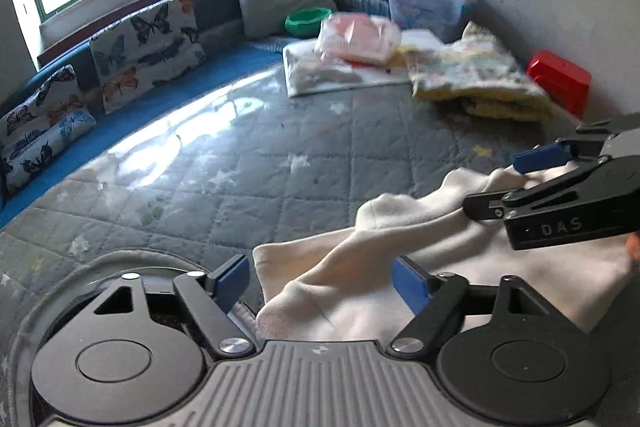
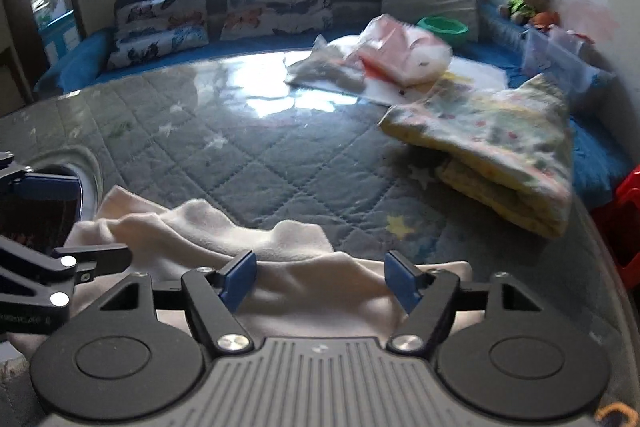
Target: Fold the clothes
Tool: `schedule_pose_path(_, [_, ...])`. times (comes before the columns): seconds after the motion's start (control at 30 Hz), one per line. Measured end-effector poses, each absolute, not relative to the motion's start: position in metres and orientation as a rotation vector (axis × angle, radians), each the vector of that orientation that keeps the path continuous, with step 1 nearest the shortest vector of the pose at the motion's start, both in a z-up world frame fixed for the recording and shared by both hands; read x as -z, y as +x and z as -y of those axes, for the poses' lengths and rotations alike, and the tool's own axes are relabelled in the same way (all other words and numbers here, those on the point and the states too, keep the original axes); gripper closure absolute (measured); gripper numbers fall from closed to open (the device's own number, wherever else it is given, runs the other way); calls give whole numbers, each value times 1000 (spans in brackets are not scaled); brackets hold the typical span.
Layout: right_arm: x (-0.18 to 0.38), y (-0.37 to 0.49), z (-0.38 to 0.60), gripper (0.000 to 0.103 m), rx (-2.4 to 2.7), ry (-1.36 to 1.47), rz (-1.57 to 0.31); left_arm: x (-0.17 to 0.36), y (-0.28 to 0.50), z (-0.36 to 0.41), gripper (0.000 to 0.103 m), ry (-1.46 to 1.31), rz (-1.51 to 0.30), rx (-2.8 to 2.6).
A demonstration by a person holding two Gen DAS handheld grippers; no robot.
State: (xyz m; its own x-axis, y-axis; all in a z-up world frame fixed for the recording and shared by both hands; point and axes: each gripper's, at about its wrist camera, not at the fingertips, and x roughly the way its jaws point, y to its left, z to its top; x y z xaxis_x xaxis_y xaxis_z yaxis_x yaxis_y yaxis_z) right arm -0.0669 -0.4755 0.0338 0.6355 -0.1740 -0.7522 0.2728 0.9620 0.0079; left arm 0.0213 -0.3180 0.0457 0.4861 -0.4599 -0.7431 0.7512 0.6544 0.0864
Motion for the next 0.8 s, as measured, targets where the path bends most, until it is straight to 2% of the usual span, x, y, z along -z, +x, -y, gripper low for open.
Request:
schedule_pose_path(0.03, [-30, -63, 476, 36, 253, 124, -858, -42, 24, 319, 37, 440, -762, 766])
schedule_pose_path(0.07, [-28, -61, 476, 41, 248, 127, -865, -40, 25, 320, 51, 438, -764, 771])
schedule_pose_path(0.1, [-28, -62, 476, 45, 237, 134, -861, -39, 26, 320, 58, 436, -766, 776])
schedule_pose_path(0.13, [-28, -62, 475, 57, 225, 141, -856, -38, 27, 320, 60, 434, -769, 781])
schedule_pose_path(0.2, [-31, -63, 473, 69, 219, 135, -853, -37, 26, 321, 78, 437, -760, 787])
schedule_pose_path(0.27, [-33, -64, 467, 88, 227, 97, -851, -40, 24, 320, 85, 438, -744, 787])
schedule_pose_path(0.33, [-42, -67, 463, 92, 230, 80, -823, -50, 23, 317, 89, 416, -720, 788])
schedule_pose_path(0.37, [-46, -69, 461, 93, 233, 78, -809, -54, 22, 316, 97, 404, -706, 787])
schedule_pose_path(0.4, [-53, -71, 459, 93, 239, 66, -785, -61, 23, 313, 98, 387, -695, 783])
schedule_pose_path(0.57, [-93, -87, 446, 94, 225, 57, -648, -91, 24, 295, 99, 297, -653, 781])
schedule_pose_path(0.67, [-130, -105, 427, 94, 190, 17, -524, -106, 21, 281, 95, 232, -631, 844])
schedule_pose_path(0.73, [-153, -121, 414, 94, 155, -6, -448, -112, 18, 275, 83, 209, -625, 848])
schedule_pose_path(0.77, [-164, -128, 406, 94, 136, -22, -413, -115, 17, 272, 68, 205, -617, 838])
schedule_pose_path(0.8, [-174, -136, 399, 94, 114, -33, -378, -119, 15, 269, 58, 201, -605, 817])
